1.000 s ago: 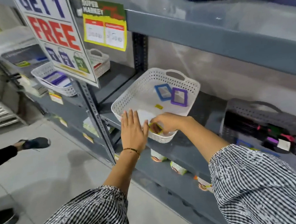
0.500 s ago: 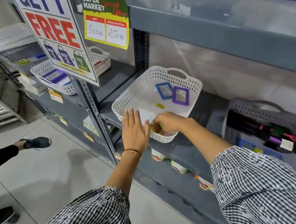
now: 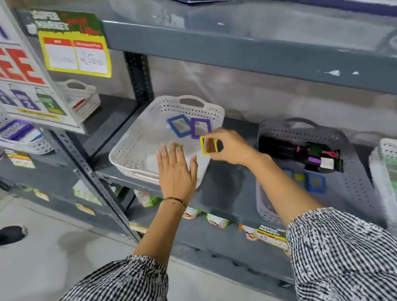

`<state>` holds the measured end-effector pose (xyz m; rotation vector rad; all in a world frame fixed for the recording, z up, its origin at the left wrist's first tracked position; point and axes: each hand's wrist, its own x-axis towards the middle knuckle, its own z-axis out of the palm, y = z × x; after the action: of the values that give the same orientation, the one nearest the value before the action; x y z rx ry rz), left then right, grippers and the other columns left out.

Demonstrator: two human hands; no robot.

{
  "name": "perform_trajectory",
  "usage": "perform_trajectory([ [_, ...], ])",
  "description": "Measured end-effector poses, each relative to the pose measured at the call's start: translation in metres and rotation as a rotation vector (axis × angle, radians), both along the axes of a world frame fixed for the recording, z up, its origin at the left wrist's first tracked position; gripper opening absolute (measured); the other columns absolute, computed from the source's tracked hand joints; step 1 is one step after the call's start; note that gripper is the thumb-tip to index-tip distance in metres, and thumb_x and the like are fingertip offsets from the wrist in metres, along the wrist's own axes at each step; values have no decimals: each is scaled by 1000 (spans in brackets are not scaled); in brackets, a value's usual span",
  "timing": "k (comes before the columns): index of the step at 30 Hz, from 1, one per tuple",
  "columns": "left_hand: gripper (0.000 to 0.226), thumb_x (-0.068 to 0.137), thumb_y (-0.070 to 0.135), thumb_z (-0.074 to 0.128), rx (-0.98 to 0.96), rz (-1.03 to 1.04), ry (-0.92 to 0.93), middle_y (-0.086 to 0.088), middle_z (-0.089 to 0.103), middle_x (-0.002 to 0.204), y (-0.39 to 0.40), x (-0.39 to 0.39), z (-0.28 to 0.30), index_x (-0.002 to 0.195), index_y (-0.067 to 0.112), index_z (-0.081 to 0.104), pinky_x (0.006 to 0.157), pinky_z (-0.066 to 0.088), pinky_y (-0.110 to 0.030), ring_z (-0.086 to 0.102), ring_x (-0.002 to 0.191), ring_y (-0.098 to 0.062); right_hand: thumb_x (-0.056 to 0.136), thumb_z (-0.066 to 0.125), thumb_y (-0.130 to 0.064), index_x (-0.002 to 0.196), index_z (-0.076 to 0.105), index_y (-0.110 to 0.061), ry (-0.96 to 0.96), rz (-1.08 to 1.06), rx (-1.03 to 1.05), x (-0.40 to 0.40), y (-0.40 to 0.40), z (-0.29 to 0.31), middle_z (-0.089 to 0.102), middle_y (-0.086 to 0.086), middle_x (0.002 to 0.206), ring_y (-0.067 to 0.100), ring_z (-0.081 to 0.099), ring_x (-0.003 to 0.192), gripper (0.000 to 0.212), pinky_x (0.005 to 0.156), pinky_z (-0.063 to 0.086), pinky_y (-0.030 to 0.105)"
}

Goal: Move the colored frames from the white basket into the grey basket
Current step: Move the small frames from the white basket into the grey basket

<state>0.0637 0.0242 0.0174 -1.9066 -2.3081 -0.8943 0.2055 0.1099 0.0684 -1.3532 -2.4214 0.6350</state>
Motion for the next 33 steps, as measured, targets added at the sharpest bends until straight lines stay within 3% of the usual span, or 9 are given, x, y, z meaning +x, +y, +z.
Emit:
perform_trajectory([
  [2, 71, 87, 48, 13, -2, -66, -8, -26, 39, 141, 8, 18, 3, 130, -2, 40, 115, 7, -44, 23, 136, -40, 71, 77, -9, 121, 61, -3, 15, -85, 13, 32, -5, 5, 61, 18, 121, 31, 58, 110, 53, 90, 44, 27],
  [4, 71, 87, 48, 14, -17, -115, -14, -26, 38, 141, 14, 34, 3, 131, -2, 39, 115, 8, -45, 23, 136, -40, 69, 78, -7, 121, 60, -1, -3, -162, 15, 66, -13, 5, 60, 21, 120, 34, 58, 110, 55, 94, 44, 33],
  [7, 60, 93, 43, 26, -69, -157, -12, -27, 38, 141, 20, 51, -2, 131, -3, 38, 115, 8, -47, 24, 136, -40, 71, 77, -7, 127, 56, -1, -51, -300, -31, 115, -30, 1, 57, 19, 127, 31, 55, 116, 60, 98, 41, 33],
  [11, 51, 96, 34, 37, -112, -169, 31, -30, 43, 136, 20, 60, -11, 127, -6, 41, 114, 10, -50, 27, 133, -44, 72, 74, -2, 105, 66, 4, -113, -395, -142, 164, -58, -11, 60, 24, 111, 38, 58, 104, 35, 91, 47, 45],
  [14, 49, 95, 32, 40, -132, -170, 71, -31, 47, 131, 19, 60, -15, 124, -7, 43, 112, 15, -53, 30, 130, -46, 73, 75, -5, 100, 66, 5, -158, -446, -237, 185, -74, -19, 66, 22, 105, 33, 62, 97, 30, 88, 49, 44],
  [17, 48, 95, 32, 40, -144, -160, 93, -30, 48, 130, 19, 60, -16, 124, -6, 43, 111, 17, -53, 33, 128, -46, 72, 75, -5, 96, 67, 4, -180, -461, -310, 194, -85, -26, 68, 20, 100, 25, 61, 84, 27, 87, 51, 44],
  [19, 48, 95, 33, 38, -163, -149, 117, -28, 50, 130, 19, 60, -16, 125, -4, 43, 111, 19, -52, 34, 127, -45, 73, 73, 0, 104, 65, 6, -179, -475, -338, 196, -91, -28, 66, 20, 100, 32, 63, 92, 33, 88, 51, 43],
  [23, 48, 95, 33, 38, -166, -156, 133, -28, 52, 127, 20, 59, -17, 124, -4, 44, 110, 22, -53, 36, 126, -45, 75, 68, 3, 115, 60, 8, -210, -474, -367, 196, -98, -32, 58, 9, 94, 21, 56, 83, 40, 66, 45, 29],
  [33, 50, 96, 36, 34, -190, -159, 136, -24, 48, 133, 19, 58, -18, 129, 0, 39, 112, 20, -51, 36, 128, -42, 75, 72, -2, 118, 59, 2, -232, -453, -374, 196, -97, -39, 50, 6, 101, 20, 52, 85, 46, 81, 48, 40],
])
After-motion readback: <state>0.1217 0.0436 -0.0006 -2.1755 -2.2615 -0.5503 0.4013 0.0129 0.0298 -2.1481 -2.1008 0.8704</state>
